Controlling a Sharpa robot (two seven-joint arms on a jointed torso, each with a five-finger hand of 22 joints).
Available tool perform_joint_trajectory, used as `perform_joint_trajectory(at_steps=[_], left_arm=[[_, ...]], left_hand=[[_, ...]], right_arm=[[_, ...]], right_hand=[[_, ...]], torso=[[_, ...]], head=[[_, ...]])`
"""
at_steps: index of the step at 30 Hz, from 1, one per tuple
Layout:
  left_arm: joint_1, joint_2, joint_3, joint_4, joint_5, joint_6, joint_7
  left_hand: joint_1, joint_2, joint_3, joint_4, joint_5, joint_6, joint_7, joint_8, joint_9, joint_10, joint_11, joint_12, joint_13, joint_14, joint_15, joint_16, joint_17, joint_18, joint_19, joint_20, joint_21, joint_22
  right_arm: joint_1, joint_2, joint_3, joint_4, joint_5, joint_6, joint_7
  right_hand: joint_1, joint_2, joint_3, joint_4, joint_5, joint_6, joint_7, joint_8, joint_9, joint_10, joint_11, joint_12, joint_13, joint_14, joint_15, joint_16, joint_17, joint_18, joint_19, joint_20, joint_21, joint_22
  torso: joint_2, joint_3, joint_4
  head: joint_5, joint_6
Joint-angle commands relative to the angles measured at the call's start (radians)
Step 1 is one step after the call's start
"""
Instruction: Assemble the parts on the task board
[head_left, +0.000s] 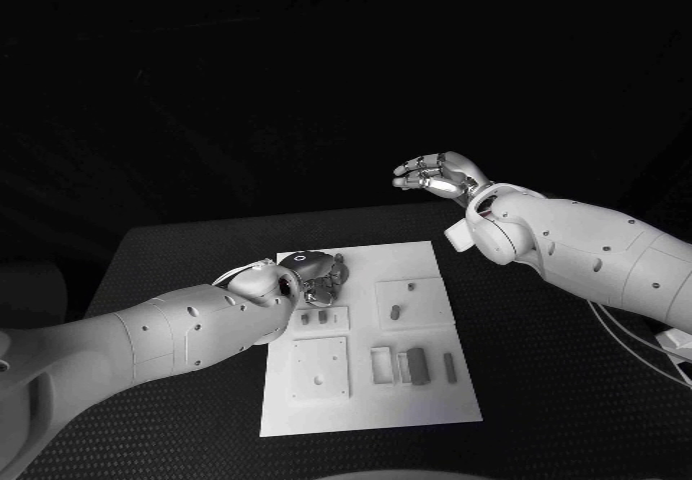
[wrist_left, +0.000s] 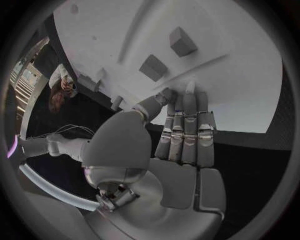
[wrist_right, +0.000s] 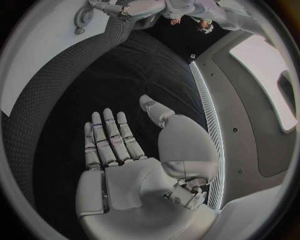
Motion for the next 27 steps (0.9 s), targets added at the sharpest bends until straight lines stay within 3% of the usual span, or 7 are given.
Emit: perform_joint_trajectory(at_steps=[1, 19, 27], left_arm=[[-0.008, 0.003, -0.007, -0.006, -0.033, 0.046, -0.013], [-0.012, -0.004, -0.006, -0.012, -0.018, -0.053, 0.027], [-0.012, -0.014, -0.005, 0.002, 0.010, -0.071, 0.036]], left_hand=[[0.009, -0.003, 0.005, 0.000, 0.000, 0.009, 0.001, 0.003, -0.001, 0.007, -0.002, -0.004, -0.002, 0.006, -0.001, 0.006, 0.001, 0.000, 0.007, -0.001, 0.002, 0.002], [0.002, 0.030, 0.014, 0.002, 0.000, 0.076, -0.026, 0.036, 0.004, 0.087, -0.033, 0.000, -0.002, 0.084, -0.033, 0.044, -0.002, 0.005, 0.083, -0.030, 0.027, 0.037], [-0.003, 0.037, 0.016, 0.004, 0.000, 0.079, -0.027, 0.037, 0.005, 0.091, -0.034, -0.002, -0.003, 0.088, -0.034, 0.046, -0.002, 0.004, 0.087, -0.031, 0.027, 0.039]], right_arm=[[0.000, 0.001, 0.001, 0.002, -0.006, 0.016, 0.009], [0.000, 0.002, 0.001, 0.001, -0.006, 0.016, 0.009], [0.000, 0.001, 0.001, 0.000, -0.006, 0.016, 0.009]], right_hand=[[-0.006, 0.007, -0.006, 0.002, -0.005, 0.000, 0.053, 0.004, -0.001, 0.006, 0.000, -0.005, -0.002, -0.006, 0.002, -0.003, -0.002, -0.016, -0.002, 0.002, -0.004, 0.002], [-0.007, 0.007, -0.006, 0.003, -0.005, 0.000, 0.052, 0.005, -0.002, 0.006, 0.000, -0.005, -0.002, -0.006, 0.002, -0.003, -0.002, -0.016, -0.002, 0.002, -0.005, 0.003], [-0.007, 0.007, -0.006, 0.003, -0.005, 0.000, 0.052, 0.005, -0.002, 0.006, -0.001, -0.005, -0.003, -0.006, 0.002, -0.003, -0.002, -0.016, -0.002, 0.002, -0.006, 0.003]], torso=[[0.000, -0.0003, 0.0005], [0.000, -0.0001, -0.0005], [0.000, -0.0004, 0.0006]], head=[[0.000, 0.001], [0.000, 0.003], [0.000, 0.005]])
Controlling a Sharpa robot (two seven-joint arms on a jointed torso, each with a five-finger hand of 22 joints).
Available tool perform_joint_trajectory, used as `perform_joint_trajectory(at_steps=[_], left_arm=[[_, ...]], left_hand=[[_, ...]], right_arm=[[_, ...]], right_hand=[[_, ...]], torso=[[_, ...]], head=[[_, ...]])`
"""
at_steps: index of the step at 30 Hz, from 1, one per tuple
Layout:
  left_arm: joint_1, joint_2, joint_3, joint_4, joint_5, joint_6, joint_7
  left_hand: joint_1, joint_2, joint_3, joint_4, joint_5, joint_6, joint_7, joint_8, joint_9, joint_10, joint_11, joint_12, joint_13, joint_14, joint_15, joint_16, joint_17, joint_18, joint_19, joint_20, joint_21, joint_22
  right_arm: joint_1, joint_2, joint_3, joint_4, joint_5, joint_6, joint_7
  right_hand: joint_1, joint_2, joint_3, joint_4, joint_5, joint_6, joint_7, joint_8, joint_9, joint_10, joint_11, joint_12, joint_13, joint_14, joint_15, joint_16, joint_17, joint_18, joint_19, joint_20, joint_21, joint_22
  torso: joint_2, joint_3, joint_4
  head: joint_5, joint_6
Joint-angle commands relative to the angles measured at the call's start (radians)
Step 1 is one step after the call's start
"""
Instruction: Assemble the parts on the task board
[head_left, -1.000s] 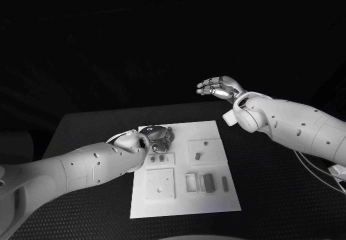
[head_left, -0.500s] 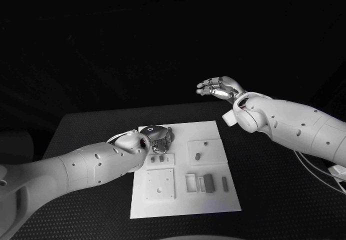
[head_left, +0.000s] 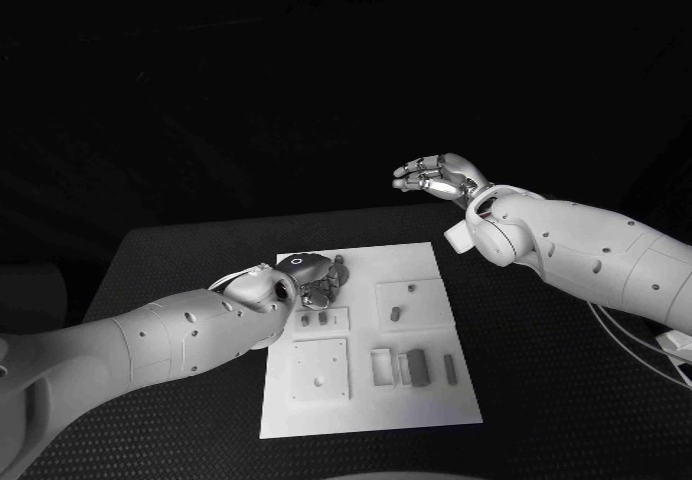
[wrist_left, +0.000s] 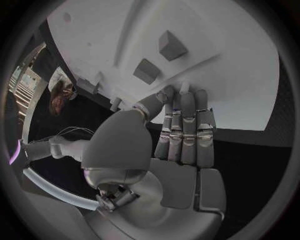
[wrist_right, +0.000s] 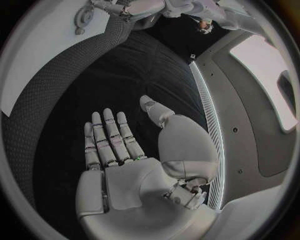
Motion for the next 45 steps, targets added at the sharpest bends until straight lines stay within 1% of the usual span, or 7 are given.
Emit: perform_joint_trajectory(at_steps=[1, 8, 15, 19, 26, 36, 45], left_arm=[[-0.002, -0.003, 0.000, 0.005, 0.031, -0.025, 0.016], [-0.001, -0.024, 0.012, 0.021, 0.078, -0.033, 0.027], [0.000, -0.050, 0.076, 0.052, 0.146, -0.011, 0.033], [0.008, -0.072, 0.099, 0.081, 0.182, 0.011, 0.029], [0.037, -0.115, 0.103, 0.120, 0.188, 0.104, 0.014], [0.041, -0.152, 0.100, 0.123, 0.144, 0.136, -0.004], [0.039, -0.148, 0.060, 0.109, 0.098, 0.127, -0.006]], left_hand=[[-0.003, 0.011, 0.007, 0.003, 0.004, 0.009, 0.001, 0.004, 0.001, 0.010, 0.001, 0.004, 0.000, 0.009, -0.002, 0.005, 0.000, 0.004, 0.010, 0.000, 0.004, 0.002], [-0.011, 0.016, 0.008, 0.003, 0.004, 0.014, -0.001, 0.006, 0.002, 0.017, -0.002, 0.002, -0.001, 0.015, -0.004, 0.008, 0.000, 0.004, 0.017, -0.003, 0.005, 0.006], [-0.018, 0.018, 0.007, 0.003, 0.004, 0.017, -0.002, 0.007, 0.002, 0.022, -0.003, 0.001, -0.001, 0.018, -0.006, 0.010, 0.001, 0.004, 0.021, -0.005, 0.005, 0.010], [-0.022, 0.019, 0.006, 0.004, 0.004, 0.017, -0.002, 0.007, 0.002, 0.023, -0.003, 0.000, -0.002, 0.018, -0.006, 0.010, 0.000, 0.003, 0.021, -0.006, 0.005, 0.011], [-0.025, 0.022, 0.006, 0.003, 0.003, 0.018, -0.002, 0.007, 0.002, 0.025, -0.004, -0.001, -0.002, 0.018, -0.007, 0.011, 0.001, 0.003, 0.022, -0.006, 0.005, 0.013], [-0.026, 0.023, 0.006, 0.002, 0.003, 0.019, -0.003, 0.007, 0.002, 0.026, -0.004, -0.001, -0.002, 0.017, -0.007, 0.011, 0.001, 0.003, 0.022, -0.007, 0.005, 0.014], [-0.026, 0.023, 0.006, 0.002, 0.003, 0.020, -0.003, 0.007, 0.002, 0.027, -0.005, -0.002, -0.002, 0.017, -0.007, 0.011, 0.001, 0.003, 0.022, -0.007, 0.005, 0.015]], right_arm=[[0.000, 0.001, 0.001, 0.001, -0.006, 0.015, 0.009], [0.000, 0.001, 0.001, 0.000, -0.006, 0.016, 0.009], [0.000, -0.003, 0.001, 0.000, -0.006, 0.015, 0.008], [0.000, -0.004, 0.001, 0.000, -0.006, 0.015, 0.008], [0.000, -0.006, 0.001, 0.000, -0.006, 0.017, 0.007], [0.000, -0.010, 0.001, 0.001, -0.006, 0.015, 0.006], [0.000, -0.009, 0.001, -0.001, -0.006, 0.016, 0.007]], right_hand=[[-0.003, 0.003, -0.004, 0.001, -0.005, 0.000, 0.052, 0.005, -0.001, 0.006, -0.001, -0.005, -0.001, -0.006, 0.002, -0.003, -0.001, -0.016, -0.002, 0.002, -0.006, 0.002], [-0.003, 0.003, -0.004, 0.001, -0.005, 0.000, 0.052, 0.005, -0.001, 0.006, -0.001, -0.005, -0.002, -0.006, 0.002, -0.003, -0.001, -0.016, -0.002, 0.002, -0.007, 0.002], [-0.003, 0.003, -0.004, 0.001, -0.005, 0.000, 0.052, 0.005, -0.001, 0.006, -0.001, -0.005, -0.002, -0.006, 0.002, -0.004, -0.001, -0.016, -0.002, 0.002, -0.007, 0.002], [-0.003, 0.003, -0.004, 0.001, -0.005, 0.000, 0.052, 0.006, -0.002, 0.006, -0.001, -0.005, -0.003, -0.007, 0.002, -0.004, -0.001, -0.016, -0.002, 0.002, -0.007, 0.003], [-0.003, 0.003, -0.004, 0.000, -0.005, 0.000, 0.052, 0.006, -0.002, 0.007, -0.001, -0.005, -0.003, -0.007, 0.002, -0.004, -0.001, -0.016, -0.002, 0.002, -0.008, 0.003], [-0.003, 0.003, -0.005, 0.001, -0.005, 0.000, 0.052, 0.006, -0.002, 0.007, -0.001, -0.005, -0.004, -0.007, 0.002, -0.004, -0.001, -0.016, -0.002, 0.002, -0.009, 0.004], [-0.003, 0.003, -0.005, 0.001, -0.005, 0.000, 0.051, 0.006, -0.002, 0.007, -0.001, -0.005, -0.004, -0.007, 0.002, -0.004, -0.001, -0.016, -0.002, 0.002, -0.009, 0.004]], torso=[[0.000, -0.0007, 0.0013], [0.000, -0.0007, 0.0008], [-0.001, -0.0012, 0.0025], [-0.001, -0.0003, 0.0024], [-0.001, -0.0001, 0.0015], [0.000, -0.0003, 0.0018], [0.001, -0.0013, 0.0010]], head=[[0.000, 0.002], [0.003, 0.003], [0.005, 0.004], [0.008, 0.005], [0.011, 0.005], [0.013, 0.002], [0.016, 0.000]])
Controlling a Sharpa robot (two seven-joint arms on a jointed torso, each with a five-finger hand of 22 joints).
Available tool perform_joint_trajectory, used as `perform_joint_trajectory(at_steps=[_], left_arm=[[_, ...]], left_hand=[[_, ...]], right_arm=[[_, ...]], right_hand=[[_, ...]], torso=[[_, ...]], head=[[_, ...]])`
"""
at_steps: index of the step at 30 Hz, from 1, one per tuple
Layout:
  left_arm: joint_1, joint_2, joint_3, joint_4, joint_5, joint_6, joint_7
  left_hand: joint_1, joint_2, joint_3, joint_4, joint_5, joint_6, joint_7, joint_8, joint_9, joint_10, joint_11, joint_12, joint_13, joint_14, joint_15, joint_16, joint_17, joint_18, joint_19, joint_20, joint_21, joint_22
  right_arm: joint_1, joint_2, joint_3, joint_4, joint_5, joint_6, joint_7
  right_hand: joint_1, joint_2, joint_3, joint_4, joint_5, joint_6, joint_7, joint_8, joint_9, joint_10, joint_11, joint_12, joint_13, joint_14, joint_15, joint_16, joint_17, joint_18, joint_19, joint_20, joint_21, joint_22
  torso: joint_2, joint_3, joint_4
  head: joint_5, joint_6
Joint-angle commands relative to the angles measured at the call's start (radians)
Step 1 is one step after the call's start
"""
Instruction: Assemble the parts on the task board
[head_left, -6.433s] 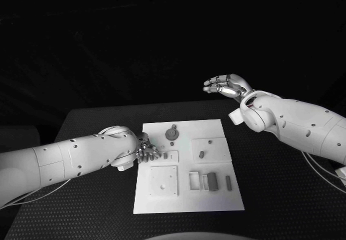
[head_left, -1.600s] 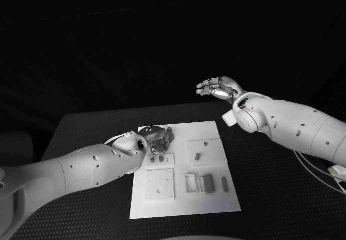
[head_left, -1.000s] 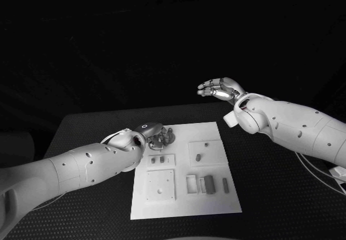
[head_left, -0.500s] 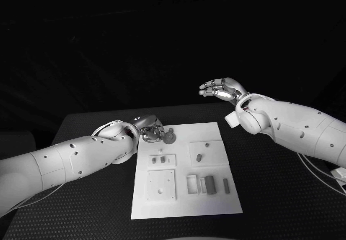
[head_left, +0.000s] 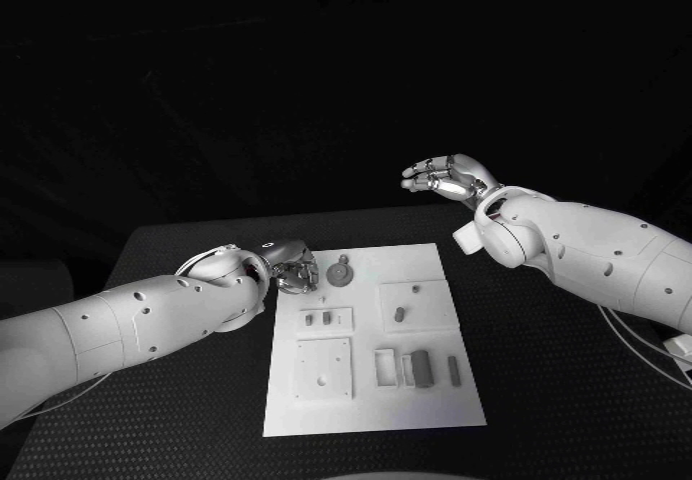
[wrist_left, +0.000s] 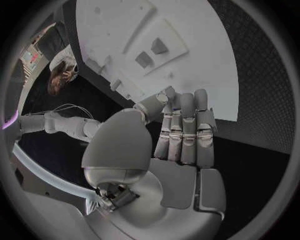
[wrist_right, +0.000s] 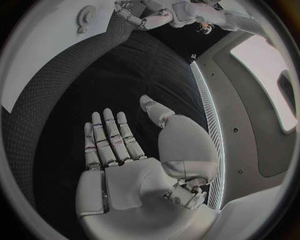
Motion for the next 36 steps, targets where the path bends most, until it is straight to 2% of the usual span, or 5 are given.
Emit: perform_joint_trajectory(at_steps=[1, 4, 11, 20, 36], left_arm=[[-0.002, 0.008, -0.016, -0.004, -0.042, 0.013, 0.000], [-0.007, 0.015, -0.022, -0.009, -0.044, 0.010, 0.001], [-0.013, 0.023, -0.027, -0.013, -0.044, 0.011, 0.002], [-0.013, 0.025, -0.029, -0.012, -0.044, 0.009, 0.002], [-0.016, 0.043, -0.029, -0.027, -0.047, -0.007, -0.003]], left_hand=[[-0.009, 0.005, 0.003, 0.000, 0.004, 0.009, 0.000, 0.006, 0.001, 0.006, -0.001, -0.002, 0.002, 0.005, -0.003, 0.004, 0.001, 0.003, 0.004, 0.000, 0.005, 0.001], [-0.009, 0.005, 0.004, 0.000, 0.004, 0.009, -0.001, 0.006, 0.001, 0.006, -0.001, -0.002, 0.002, 0.005, -0.003, 0.004, 0.001, 0.003, 0.004, 0.000, 0.005, 0.002], [-0.009, 0.005, 0.004, -0.001, 0.004, 0.010, -0.001, 0.006, 0.001, 0.007, -0.001, -0.002, 0.002, 0.005, -0.003, 0.004, 0.001, 0.003, 0.004, 0.000, 0.004, 0.002], [-0.010, 0.005, 0.004, -0.001, 0.004, 0.010, -0.001, 0.006, 0.001, 0.008, -0.001, -0.003, 0.002, 0.005, -0.003, 0.004, 0.001, 0.002, 0.004, -0.001, 0.004, 0.003], [-0.010, 0.006, 0.005, -0.001, 0.004, 0.009, -0.001, 0.005, 0.001, 0.009, -0.001, -0.004, 0.001, 0.005, -0.003, 0.005, 0.001, 0.002, 0.004, -0.001, 0.004, 0.005]], right_arm=[[0.000, 0.002, 0.001, 0.000, -0.006, 0.014, 0.008], [0.000, 0.002, 0.001, -0.001, -0.006, 0.015, 0.008], [0.000, 0.003, 0.001, -0.002, -0.006, 0.015, 0.008], [0.000, 0.003, 0.001, -0.001, -0.006, 0.015, 0.008], [0.000, 0.005, 0.001, -0.002, -0.006, 0.015, 0.009]], right_hand=[[-0.003, 0.003, -0.005, 0.001, -0.005, 0.000, 0.051, 0.007, -0.001, 0.007, -0.001, -0.005, -0.001, -0.007, 0.002, -0.004, -0.002, -0.016, -0.002, 0.002, -0.005, 0.002], [-0.003, 0.003, -0.005, 0.001, -0.005, 0.000, 0.051, 0.007, -0.002, 0.007, -0.001, -0.005, -0.002, -0.006, 0.002, -0.004, -0.002, -0.016, -0.002, 0.002, -0.005, 0.002], [-0.003, 0.003, -0.005, 0.001, -0.005, 0.000, 0.051, 0.007, -0.002, 0.007, -0.001, -0.005, -0.002, -0.006, 0.001, -0.004, -0.002, -0.016, -0.002, 0.002, -0.006, 0.002], [-0.003, 0.003, -0.005, 0.001, -0.005, 0.000, 0.051, 0.007, -0.002, 0.007, -0.001, -0.005, -0.003, -0.007, 0.002, -0.004, -0.002, -0.016, -0.001, 0.002, -0.007, 0.003], [-0.003, 0.004, -0.005, 0.001, -0.005, 0.000, 0.051, 0.007, -0.003, 0.007, -0.001, -0.005, -0.003, -0.007, 0.002, -0.004, -0.002, -0.016, -0.001, 0.002, -0.008, 0.004]], torso=[[0.001, -0.0008, -0.0012], [0.001, -0.0009, -0.0018], [0.001, 0.0001, -0.0027], [0.000, 0.0000, -0.0010], [0.001, 0.0005, -0.0024]], head=[[0.001, -0.001], [0.001, -0.002], [-0.002, -0.004], [-0.004, -0.005], [-0.006, -0.002]])
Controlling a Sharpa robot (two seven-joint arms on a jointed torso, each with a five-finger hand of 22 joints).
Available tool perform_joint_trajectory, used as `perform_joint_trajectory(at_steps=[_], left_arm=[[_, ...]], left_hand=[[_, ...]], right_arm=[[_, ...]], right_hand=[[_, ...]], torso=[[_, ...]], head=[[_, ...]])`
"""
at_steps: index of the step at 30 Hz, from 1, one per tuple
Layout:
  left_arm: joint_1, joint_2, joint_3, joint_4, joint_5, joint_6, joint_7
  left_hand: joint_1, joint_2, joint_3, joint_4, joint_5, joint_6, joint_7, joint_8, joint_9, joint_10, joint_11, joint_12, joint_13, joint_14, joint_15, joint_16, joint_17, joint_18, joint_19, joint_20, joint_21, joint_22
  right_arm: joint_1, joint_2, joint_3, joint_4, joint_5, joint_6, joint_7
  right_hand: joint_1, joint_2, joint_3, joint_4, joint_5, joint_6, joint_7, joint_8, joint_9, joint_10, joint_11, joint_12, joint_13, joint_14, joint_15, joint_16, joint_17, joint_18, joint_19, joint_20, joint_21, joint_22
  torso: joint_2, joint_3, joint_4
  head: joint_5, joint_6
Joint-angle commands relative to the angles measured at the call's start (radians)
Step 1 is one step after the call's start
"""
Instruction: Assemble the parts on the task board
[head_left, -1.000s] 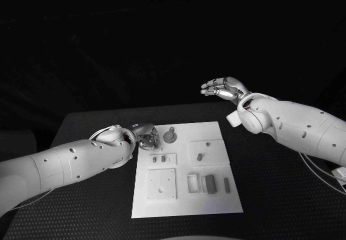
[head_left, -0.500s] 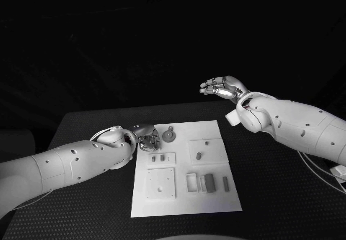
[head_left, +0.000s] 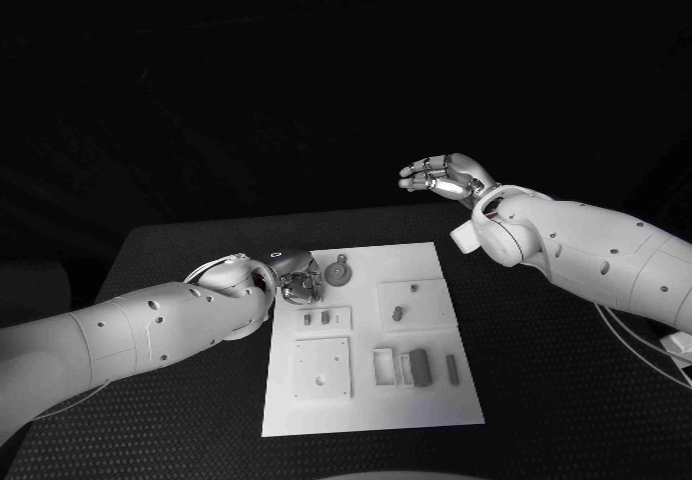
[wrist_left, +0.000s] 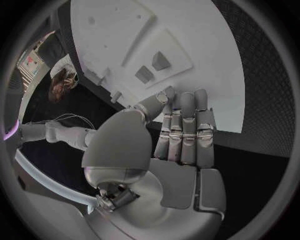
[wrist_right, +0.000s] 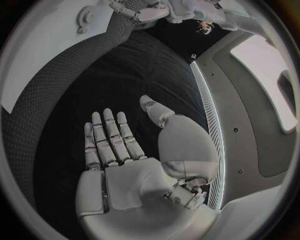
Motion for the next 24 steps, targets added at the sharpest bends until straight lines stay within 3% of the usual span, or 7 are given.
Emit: perform_joint_trajectory(at_steps=[1, 24], left_arm=[[0.000, 0.006, 0.000, -0.001, -0.006, -0.006, -0.001], [-0.004, 0.021, -0.004, -0.019, -0.015, 0.075, -0.019]], left_hand=[[-0.004, 0.004, 0.005, -0.001, 0.004, 0.007, 0.001, 0.006, 0.001, 0.009, -0.001, -0.004, 0.001, 0.005, -0.004, 0.005, 0.001, 0.002, 0.004, -0.001, 0.004, 0.002], [-0.005, 0.006, 0.006, -0.001, 0.004, 0.005, 0.002, 0.005, 0.000, 0.009, -0.001, -0.006, 0.000, 0.003, -0.003, 0.005, 0.001, 0.001, 0.003, -0.002, 0.002, 0.004]], right_arm=[[0.000, 0.001, 0.001, 0.000, -0.006, 0.014, 0.009], [0.000, 0.000, 0.001, 0.000, -0.006, 0.015, 0.008]], right_hand=[[-0.003, 0.004, -0.005, 0.001, -0.005, 0.000, 0.051, 0.004, -0.001, 0.007, -0.001, -0.005, -0.002, -0.007, 0.002, -0.004, -0.001, -0.016, -0.001, 0.002, -0.004, 0.001], [-0.003, 0.004, -0.005, 0.001, -0.005, 0.000, 0.051, 0.005, -0.002, 0.008, -0.001, -0.005, -0.003, -0.007, 0.002, -0.005, -0.001, -0.015, -0.001, 0.002, -0.005, 0.003]], torso=[[0.000, 0.0009, -0.0003], [0.000, 0.0006, 0.0005]], head=[[-0.002, 0.000], [-0.006, -0.004]])
